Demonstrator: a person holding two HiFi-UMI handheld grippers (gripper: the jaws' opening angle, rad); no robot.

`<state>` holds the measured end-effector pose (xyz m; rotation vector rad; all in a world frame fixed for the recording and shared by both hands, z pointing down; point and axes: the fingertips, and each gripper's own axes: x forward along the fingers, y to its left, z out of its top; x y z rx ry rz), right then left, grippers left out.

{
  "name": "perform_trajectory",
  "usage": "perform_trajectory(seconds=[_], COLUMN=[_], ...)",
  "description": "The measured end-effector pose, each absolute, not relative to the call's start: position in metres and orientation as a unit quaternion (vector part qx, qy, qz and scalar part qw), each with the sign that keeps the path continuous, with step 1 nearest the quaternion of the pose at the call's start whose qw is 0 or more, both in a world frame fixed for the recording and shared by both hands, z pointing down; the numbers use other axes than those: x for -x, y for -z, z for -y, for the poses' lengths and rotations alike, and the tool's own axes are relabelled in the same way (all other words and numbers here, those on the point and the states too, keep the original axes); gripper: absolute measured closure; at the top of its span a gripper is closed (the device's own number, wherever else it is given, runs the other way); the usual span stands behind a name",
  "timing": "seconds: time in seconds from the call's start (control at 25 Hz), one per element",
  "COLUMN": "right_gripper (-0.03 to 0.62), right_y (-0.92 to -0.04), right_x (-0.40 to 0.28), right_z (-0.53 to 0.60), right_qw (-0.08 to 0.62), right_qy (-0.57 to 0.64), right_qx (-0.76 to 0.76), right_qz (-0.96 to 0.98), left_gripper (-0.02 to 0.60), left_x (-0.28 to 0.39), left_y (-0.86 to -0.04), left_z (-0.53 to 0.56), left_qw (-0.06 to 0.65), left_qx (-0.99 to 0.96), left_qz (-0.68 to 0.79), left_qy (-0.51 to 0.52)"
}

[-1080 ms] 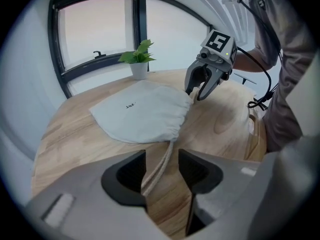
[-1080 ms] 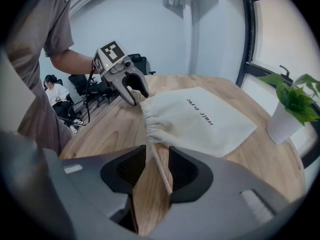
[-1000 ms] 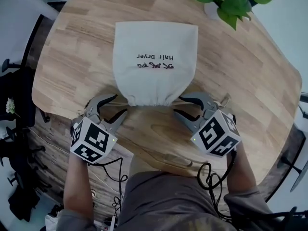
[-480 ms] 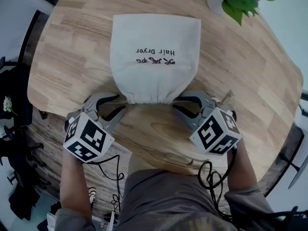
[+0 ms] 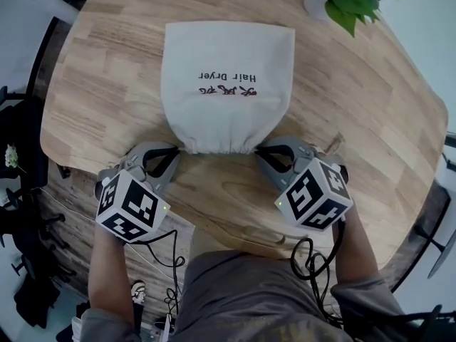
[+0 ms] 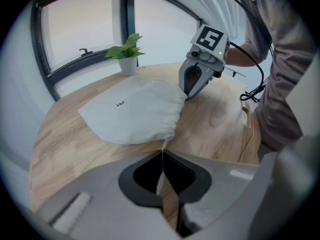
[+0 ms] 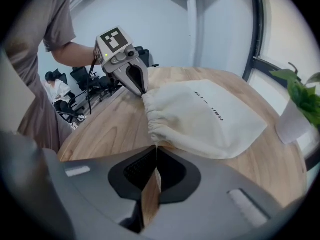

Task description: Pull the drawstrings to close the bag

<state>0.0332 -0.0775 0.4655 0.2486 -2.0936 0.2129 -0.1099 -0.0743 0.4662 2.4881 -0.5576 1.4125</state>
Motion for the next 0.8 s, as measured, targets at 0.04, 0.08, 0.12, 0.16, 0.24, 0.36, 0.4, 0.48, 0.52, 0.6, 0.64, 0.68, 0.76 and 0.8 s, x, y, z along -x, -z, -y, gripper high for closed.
perform_trajectory(seconds=[0.04,0.08,0.12,0.16,0.24,0.36,0.4,0.48,0.52,0.6,0.64,0.68,0.76,0.8], right_gripper=[0.559,0.56,0.56,0.56,0.56,0.56,0.562,0.562,0.562,0.562,0.562,0.562,0.562,0.562], right_y=[-0.465,-0.465,-0.465,-0.465,-0.465,-0.465,-0.464,-0.464,-0.464,-0.464,-0.463,-0.463,-0.464,-0.464], right_x=[-0.034,-0.035,-0.036,-0.038,-0.041,-0.043,-0.044,-0.048,-0.05,-0.053,-0.055,-0.056,-0.058,-0.058], right_z=[0.079,0.08,0.081,0.082,0.082,0.082,0.082,0.083,0.083,0.084,0.084,0.084,0.084,0.084], right_qw=[0.486,0.481,0.477,0.473,0.468,0.468,0.47,0.472,0.472,0.474,0.474,0.473,0.471,0.471], right_qy=[-0.093,-0.098,-0.104,-0.109,-0.117,-0.116,-0.115,-0.115,-0.116,-0.118,-0.119,-0.122,-0.125,-0.125], right_qx=[-0.11,-0.119,-0.127,-0.133,-0.136,-0.138,-0.137,-0.136,-0.137,-0.139,-0.141,-0.142,-0.144,-0.144], right_qz=[0.862,0.863,0.864,0.864,0.865,0.865,0.865,0.864,0.863,0.862,0.861,0.861,0.861,0.861], left_gripper=[0.571,0.572,0.572,0.572,0.572,0.572,0.572,0.572,0.572,0.572,0.572,0.572,0.572,0.572], left_x=[0.112,0.113,0.113,0.113,0.115,0.118,0.119,0.121,0.121,0.123,0.124,0.125,0.127,0.127], left_y=[-0.466,-0.466,-0.466,-0.466,-0.465,-0.466,-0.466,-0.467,-0.467,-0.466,-0.466,-0.465,-0.465,-0.466], left_z=[0.075,0.076,0.077,0.078,0.079,0.082,0.082,0.082,0.083,0.084,0.085,0.085,0.085,0.085], left_qw=[0.119,0.125,0.131,0.14,0.155,0.158,0.162,0.171,0.173,0.172,0.173,0.174,0.177,0.179], left_qx=[-0.846,-0.846,-0.846,-0.847,-0.848,-0.844,-0.844,-0.844,-0.843,-0.843,-0.843,-0.842,-0.843,-0.843], left_qz=[0.2,0.207,0.214,0.219,0.229,0.248,0.253,0.255,0.254,0.253,0.254,0.256,0.258,0.258], left_qy=[-0.479,-0.476,-0.47,-0.463,-0.453,-0.448,-0.445,-0.44,-0.441,-0.442,-0.442,-0.441,-0.438,-0.437])
